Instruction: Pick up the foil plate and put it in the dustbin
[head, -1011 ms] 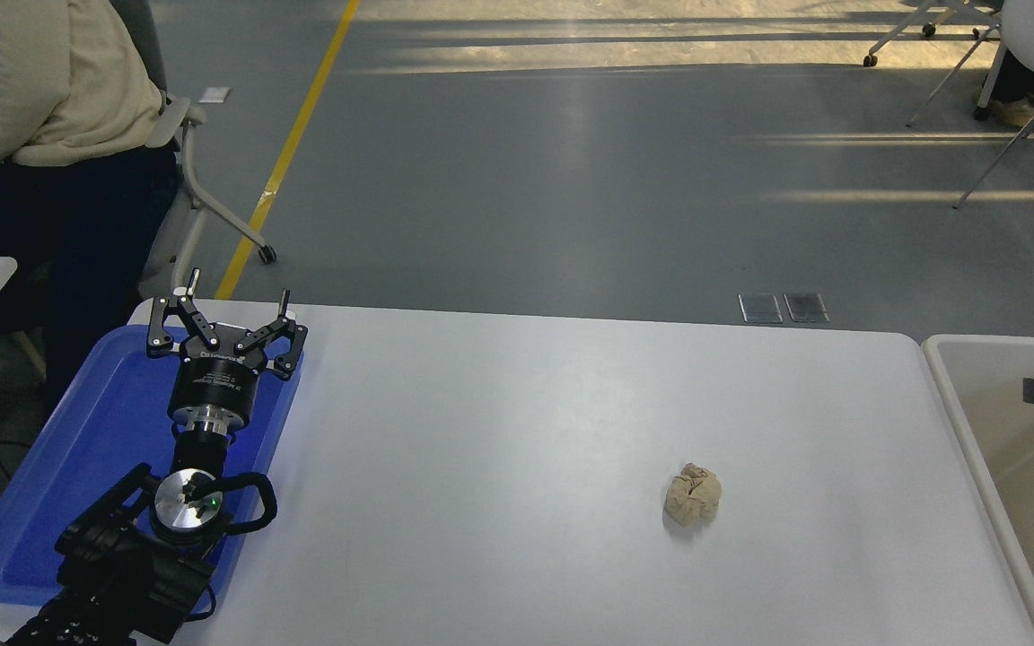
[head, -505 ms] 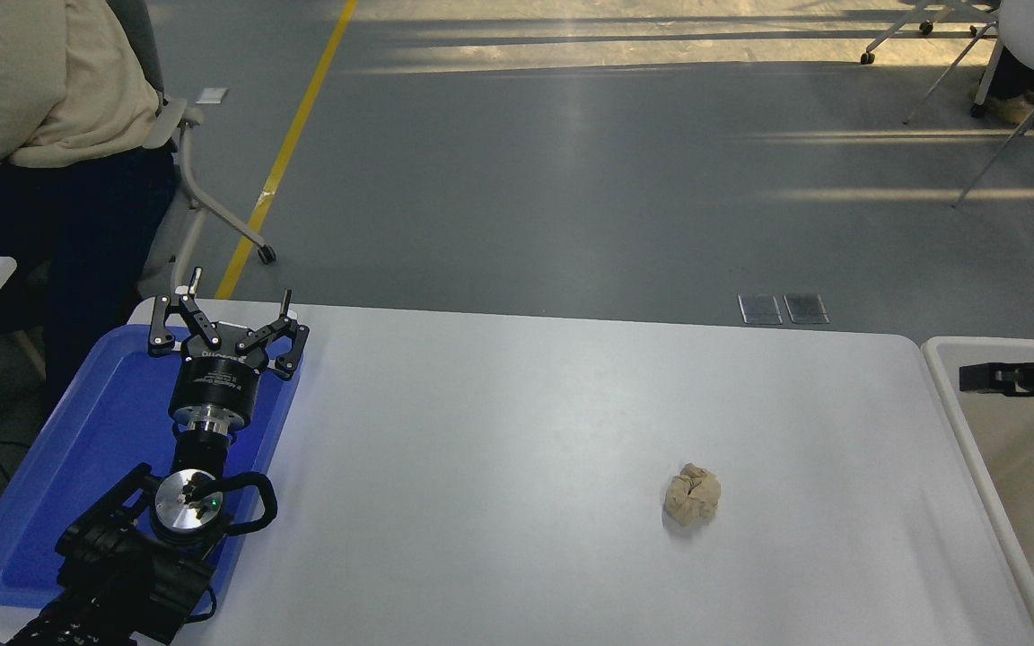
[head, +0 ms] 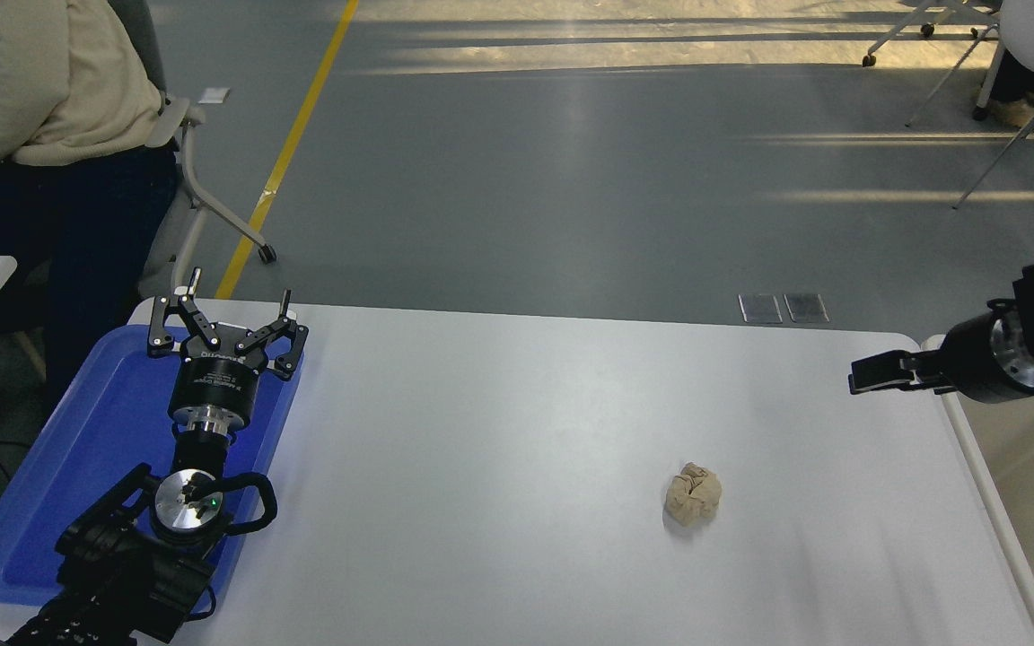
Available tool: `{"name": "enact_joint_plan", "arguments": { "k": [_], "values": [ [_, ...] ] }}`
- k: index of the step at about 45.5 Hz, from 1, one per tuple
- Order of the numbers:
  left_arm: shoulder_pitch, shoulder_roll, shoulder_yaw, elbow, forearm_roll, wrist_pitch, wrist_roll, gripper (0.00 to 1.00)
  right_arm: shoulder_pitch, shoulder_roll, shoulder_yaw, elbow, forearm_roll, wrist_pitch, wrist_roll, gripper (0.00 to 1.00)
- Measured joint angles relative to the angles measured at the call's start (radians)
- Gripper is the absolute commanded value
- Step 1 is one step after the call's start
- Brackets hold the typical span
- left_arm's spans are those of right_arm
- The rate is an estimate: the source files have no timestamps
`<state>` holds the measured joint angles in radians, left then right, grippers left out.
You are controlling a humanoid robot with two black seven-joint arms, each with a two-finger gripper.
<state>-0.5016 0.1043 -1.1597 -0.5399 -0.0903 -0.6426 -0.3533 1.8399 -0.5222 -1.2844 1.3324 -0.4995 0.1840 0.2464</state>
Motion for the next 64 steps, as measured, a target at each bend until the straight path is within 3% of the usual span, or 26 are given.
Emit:
{"name": "enact_joint_plan", "arguments": {
  "k": [33, 64],
  "values": [
    [0.0, 0.001, 0.0, 0.0, 0.0, 0.0, 0.001, 1.0, 0.229, 0.196, 0.035, 0.216, 0.165, 0.12, 0.005, 1.0],
    [0.0, 0.0, 0.0, 0.0, 0.0, 0.0, 0.002, 1.0, 0.322, 0.207, 0.07, 0.274, 0.326, 0.229, 0.004, 1.0]
  ]
}}
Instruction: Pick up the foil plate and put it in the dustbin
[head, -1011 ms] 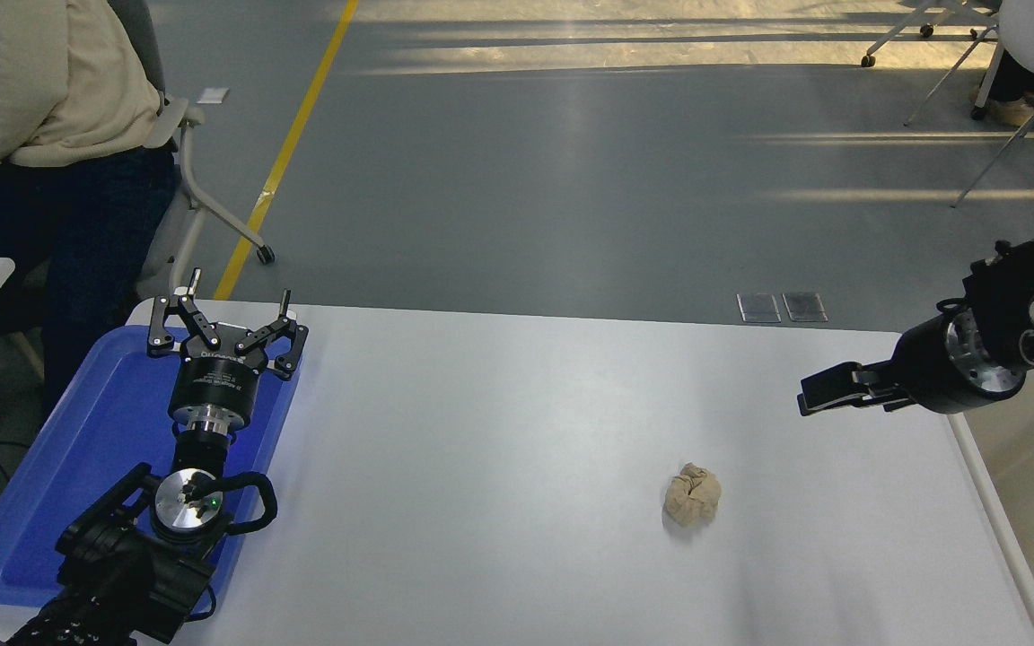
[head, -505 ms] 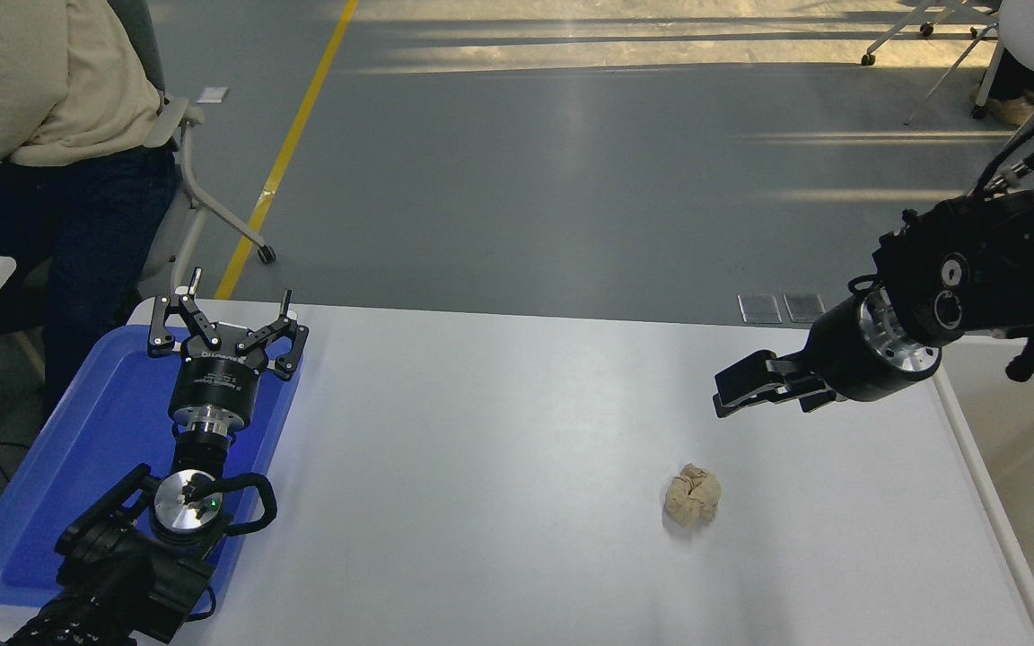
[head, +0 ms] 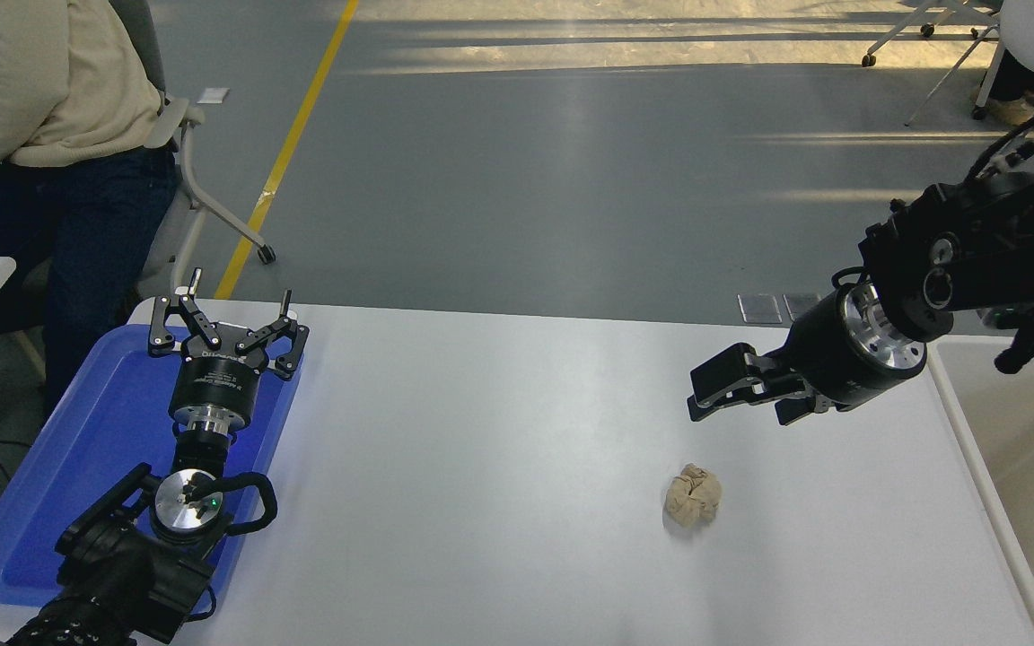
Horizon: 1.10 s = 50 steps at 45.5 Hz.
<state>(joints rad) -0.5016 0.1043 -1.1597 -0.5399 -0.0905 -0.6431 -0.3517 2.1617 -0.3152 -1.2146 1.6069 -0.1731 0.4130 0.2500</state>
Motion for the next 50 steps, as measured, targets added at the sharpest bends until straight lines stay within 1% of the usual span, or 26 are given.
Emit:
{"name": "enact_joint_plan", "arguments": {
  "k": [11, 29, 50],
  "values": [
    [0.0, 0.0, 0.0, 0.0, 0.0, -0.001, 0.0, 1.0, 0.031, -0.002, 0.0, 0.014, 0.026, 0.006, 0.0, 1.0],
    [0.0, 0.0, 0.0, 0.0, 0.0, 0.0, 0.0, 1.0, 0.058, 0.005, 0.0, 0.025, 0.035, 0.022, 0.0, 1.0],
    [0.0, 0.0, 0.0, 0.0, 0.0, 0.001, 0.0, 1.0, 0.138, 0.031, 0.006, 0.03, 0.036, 0.192, 0.002, 1.0]
  ]
}}
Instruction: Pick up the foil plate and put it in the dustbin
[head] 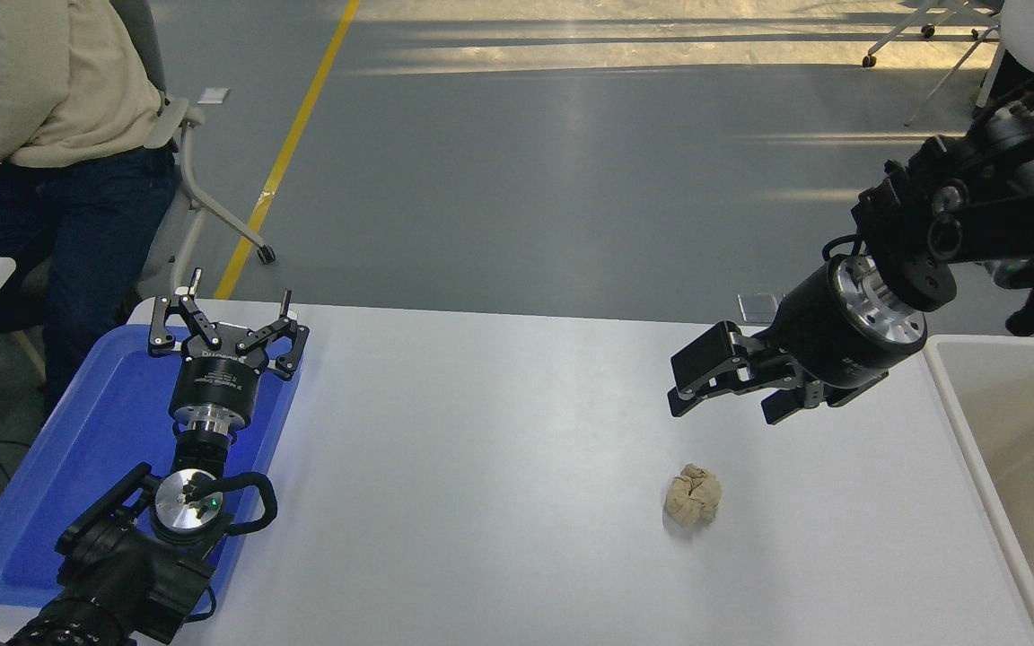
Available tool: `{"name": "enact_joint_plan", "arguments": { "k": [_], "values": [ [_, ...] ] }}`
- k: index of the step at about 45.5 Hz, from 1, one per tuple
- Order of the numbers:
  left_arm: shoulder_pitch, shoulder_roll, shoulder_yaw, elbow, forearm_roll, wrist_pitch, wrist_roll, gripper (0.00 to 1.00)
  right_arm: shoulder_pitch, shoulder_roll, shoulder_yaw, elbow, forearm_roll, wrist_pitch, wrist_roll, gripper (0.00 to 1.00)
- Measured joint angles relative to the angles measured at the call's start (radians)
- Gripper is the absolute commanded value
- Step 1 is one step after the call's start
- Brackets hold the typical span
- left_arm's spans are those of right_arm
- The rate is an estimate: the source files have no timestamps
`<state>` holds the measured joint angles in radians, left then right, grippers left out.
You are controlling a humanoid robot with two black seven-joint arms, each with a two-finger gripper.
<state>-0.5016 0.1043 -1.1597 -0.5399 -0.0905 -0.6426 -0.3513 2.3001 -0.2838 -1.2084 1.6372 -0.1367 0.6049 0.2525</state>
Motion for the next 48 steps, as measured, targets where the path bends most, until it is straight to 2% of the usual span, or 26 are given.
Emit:
{"name": "enact_joint_plan", "arguments": {
  "k": [17, 48],
  "values": [
    [0.0, 0.0, 0.0, 0.0, 0.0, 0.0, 0.0, 1.0, 0.022, 0.023, -0.021, -0.005, -0.013, 0.04, -0.003, 1.0],
    [0.0, 0.0, 0.0, 0.0, 0.0, 0.0, -0.002, 1.0, 0.022, 0.075, -0.107, -0.015, -0.106, 0.011, -0.007, 1.0]
  ]
}}
